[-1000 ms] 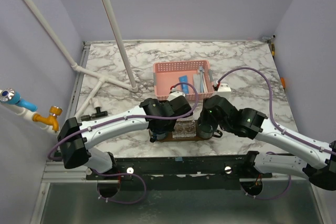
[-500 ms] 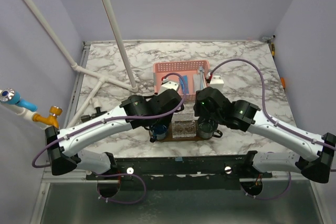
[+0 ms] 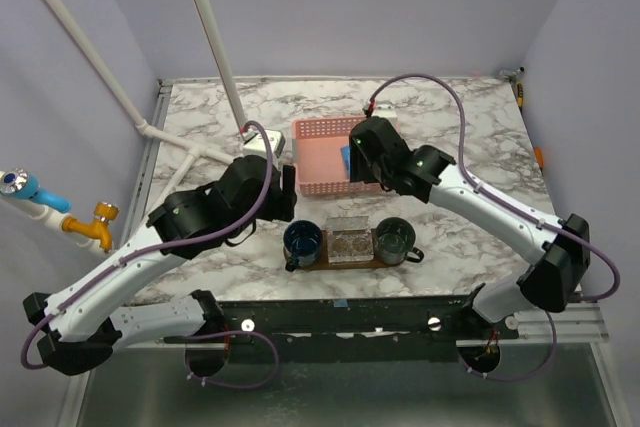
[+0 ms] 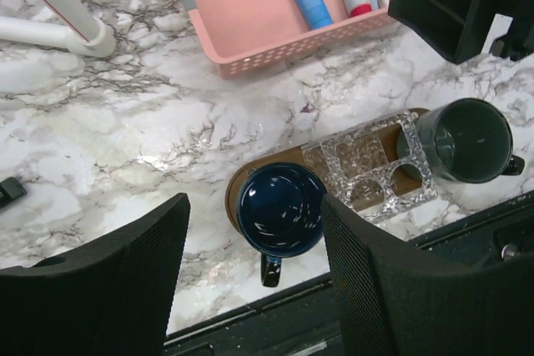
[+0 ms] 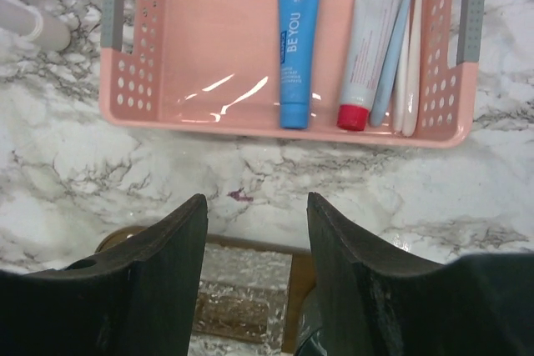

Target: Prepare toiletry sets of a toothbrush and toothpaste on the tray

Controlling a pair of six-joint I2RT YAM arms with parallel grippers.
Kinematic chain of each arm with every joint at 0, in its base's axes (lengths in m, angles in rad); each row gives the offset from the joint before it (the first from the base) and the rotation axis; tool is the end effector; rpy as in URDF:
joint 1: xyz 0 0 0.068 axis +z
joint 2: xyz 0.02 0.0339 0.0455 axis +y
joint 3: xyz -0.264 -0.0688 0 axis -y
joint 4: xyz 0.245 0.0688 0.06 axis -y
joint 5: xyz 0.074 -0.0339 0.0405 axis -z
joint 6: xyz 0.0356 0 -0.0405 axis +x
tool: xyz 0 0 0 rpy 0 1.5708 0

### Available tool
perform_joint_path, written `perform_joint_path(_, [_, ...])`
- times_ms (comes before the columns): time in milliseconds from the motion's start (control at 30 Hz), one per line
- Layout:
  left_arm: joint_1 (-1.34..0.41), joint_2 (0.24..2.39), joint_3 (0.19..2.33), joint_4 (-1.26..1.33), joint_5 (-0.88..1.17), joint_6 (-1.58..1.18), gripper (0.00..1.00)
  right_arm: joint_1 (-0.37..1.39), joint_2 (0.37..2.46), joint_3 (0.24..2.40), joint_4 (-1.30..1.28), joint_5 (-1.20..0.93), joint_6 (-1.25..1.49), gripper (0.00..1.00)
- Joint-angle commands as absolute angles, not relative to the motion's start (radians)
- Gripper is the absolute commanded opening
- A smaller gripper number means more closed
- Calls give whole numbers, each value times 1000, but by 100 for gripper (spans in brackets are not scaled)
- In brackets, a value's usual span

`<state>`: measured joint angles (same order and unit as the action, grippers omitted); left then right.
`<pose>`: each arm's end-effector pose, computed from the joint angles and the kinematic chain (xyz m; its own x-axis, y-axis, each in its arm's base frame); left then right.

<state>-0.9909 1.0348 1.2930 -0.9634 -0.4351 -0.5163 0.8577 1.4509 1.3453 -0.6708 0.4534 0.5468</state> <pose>0.1154 -0.1488 0.3922 -0.5965 0.0937 -0.7971 0.3314 0.9333 -0.1383 0.2172 0.2273 0.3352 -0.6388 -0.0240 -0.7690 -0.1678 0.9798 0.1088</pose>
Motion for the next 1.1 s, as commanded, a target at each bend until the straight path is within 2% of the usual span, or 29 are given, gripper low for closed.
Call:
perform_joint_path(0, [-922, 949, 1209, -888, -385, -459, 65, 780, 1539, 1419, -631, 362, 467, 55])
perform_joint_path(100, [-884, 920, 1179, -877, -364, -435, 71, 720, 1599, 1450, -624, 322, 451, 55])
perform_joint_path(267, [-852, 868, 1124, -836, -352, -398, 74, 632, 1693, 1494, -626, 268, 431, 55])
perform_joint_path(367, [-841, 836, 1088, -799, -346, -381, 86, 591, 1743, 1521, -629, 252, 428, 55])
perform_joint_path(467, [-834, 814, 1053, -771, -346, -364, 89, 566, 1808, 1560, -638, 242, 425, 55])
perform_joint_path(533, [-831, 800, 1037, -762, -350, -364, 99, 556, 1855, 1593, -655, 253, 423, 55])
perform_joint_path(1067, [-822, 713, 968, -747, -342, -354, 99, 501, 2063, 1669, -663, 305, 456, 56])
